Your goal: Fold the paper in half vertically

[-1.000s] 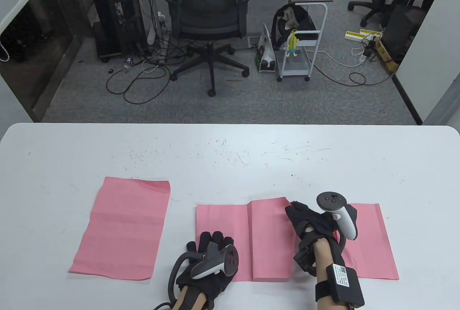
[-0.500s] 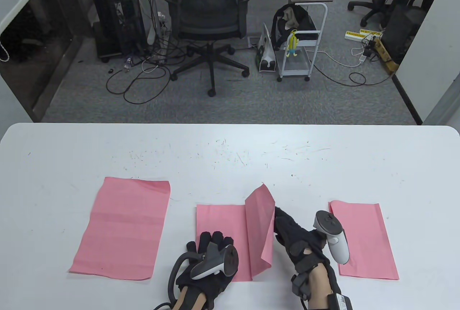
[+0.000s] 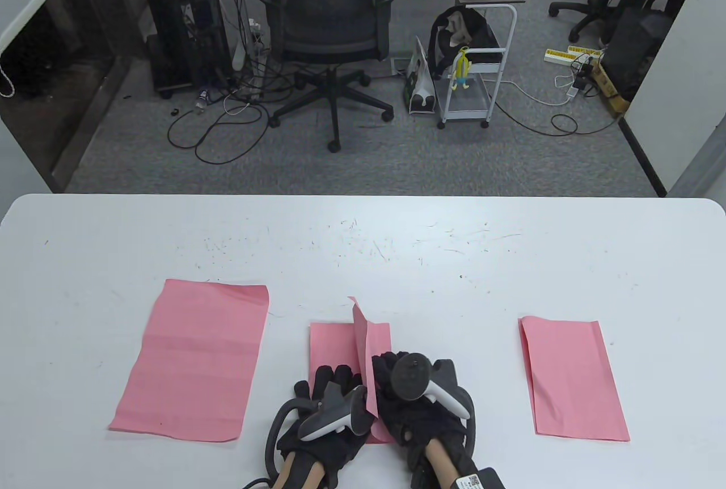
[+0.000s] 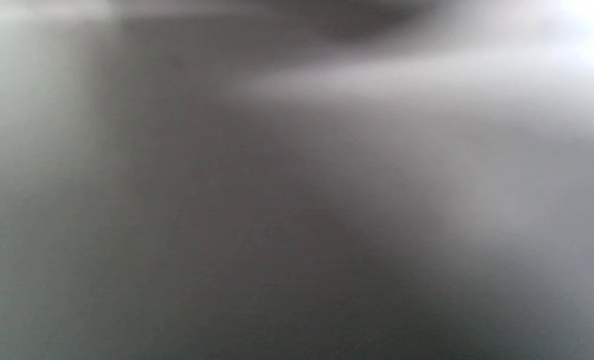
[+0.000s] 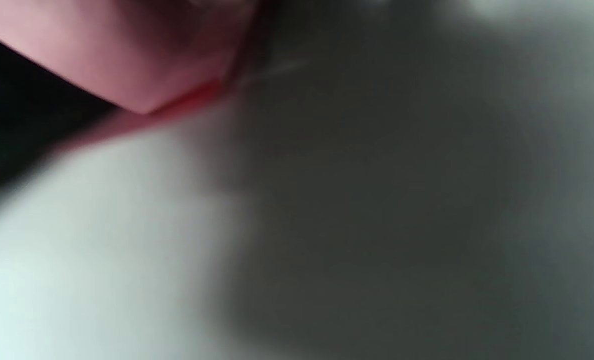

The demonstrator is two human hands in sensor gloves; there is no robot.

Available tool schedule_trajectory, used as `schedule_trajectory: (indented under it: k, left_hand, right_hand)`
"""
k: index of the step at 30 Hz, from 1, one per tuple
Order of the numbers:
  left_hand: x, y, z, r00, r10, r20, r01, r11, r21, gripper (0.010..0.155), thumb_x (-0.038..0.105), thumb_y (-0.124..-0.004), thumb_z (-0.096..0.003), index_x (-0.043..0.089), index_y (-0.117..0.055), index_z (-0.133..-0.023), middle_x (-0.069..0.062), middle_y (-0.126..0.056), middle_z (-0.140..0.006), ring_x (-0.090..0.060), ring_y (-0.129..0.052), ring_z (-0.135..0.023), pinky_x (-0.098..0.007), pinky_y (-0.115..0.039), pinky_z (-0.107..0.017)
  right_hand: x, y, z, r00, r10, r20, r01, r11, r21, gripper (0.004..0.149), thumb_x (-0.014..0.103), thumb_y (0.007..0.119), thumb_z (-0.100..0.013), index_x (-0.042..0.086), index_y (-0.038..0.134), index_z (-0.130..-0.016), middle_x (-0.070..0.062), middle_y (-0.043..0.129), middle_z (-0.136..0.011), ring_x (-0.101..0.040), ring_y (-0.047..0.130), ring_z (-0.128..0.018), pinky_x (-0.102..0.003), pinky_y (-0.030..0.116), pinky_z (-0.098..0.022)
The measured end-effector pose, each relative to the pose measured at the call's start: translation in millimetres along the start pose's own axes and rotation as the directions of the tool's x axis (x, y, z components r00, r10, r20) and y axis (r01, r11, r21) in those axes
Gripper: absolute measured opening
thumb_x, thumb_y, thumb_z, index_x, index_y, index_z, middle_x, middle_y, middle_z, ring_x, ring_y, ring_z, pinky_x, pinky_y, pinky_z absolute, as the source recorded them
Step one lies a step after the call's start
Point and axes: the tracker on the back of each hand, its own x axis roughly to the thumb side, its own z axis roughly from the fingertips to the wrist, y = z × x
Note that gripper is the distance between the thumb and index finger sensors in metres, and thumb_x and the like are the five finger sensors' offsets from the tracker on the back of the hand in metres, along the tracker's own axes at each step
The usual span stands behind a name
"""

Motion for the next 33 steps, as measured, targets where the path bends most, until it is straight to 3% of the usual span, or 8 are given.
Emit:
schedule_trajectory:
  k: [19,23,33]
  left_hand:
    - [-3,1,0,1.0,0.002,-0.005,-0.002,1.0,0.009,0.078,0.061,-0.037,-0.0555,0.027,-0.004,-0.118,-0.009,0.002,-0.124,-0.045,-0.004,-0.115,-0.073,-0.021,-0.08]
    - [-13,8,5,1.0,0.001,-0.028,0.001,0.998,0.056,0.076,0.06,-0.039,-0.0558,0.028,-0.014,-0.12,-0.006,-0.01,-0.128,-0.042,-0.014,-0.118,-0.072,-0.024,-0.081]
    - [-67,25,26,0.972,0.181,-0.147,-0.142,0.959,0.245,0.071,0.053,-0.043,-0.0588,0.027,-0.02,-0.12,-0.009,-0.02,-0.128,-0.043,-0.018,-0.118,-0.073,-0.027,-0.08]
  right_hand:
    - [1,6,-3,0.998,0.042,-0.04,-0.041,0.999,0.023,0.061,0.05,0.056,-0.05,0.044,0.029,-0.104,0.017,0.02,-0.116,-0.013,0.015,-0.111,-0.048,0.016,-0.082]
    - [1,5,-3,0.999,0.023,-0.038,-0.021,0.999,0.037,0.061,0.05,0.056,-0.05,0.044,0.029,-0.104,0.017,0.019,-0.116,-0.012,0.014,-0.111,-0.048,0.014,-0.082]
    - [2,5,-3,0.998,0.045,-0.04,-0.043,0.998,0.05,0.064,0.052,0.058,-0.049,0.044,0.025,-0.104,0.017,0.015,-0.115,-0.013,0.01,-0.11,-0.048,0.012,-0.081]
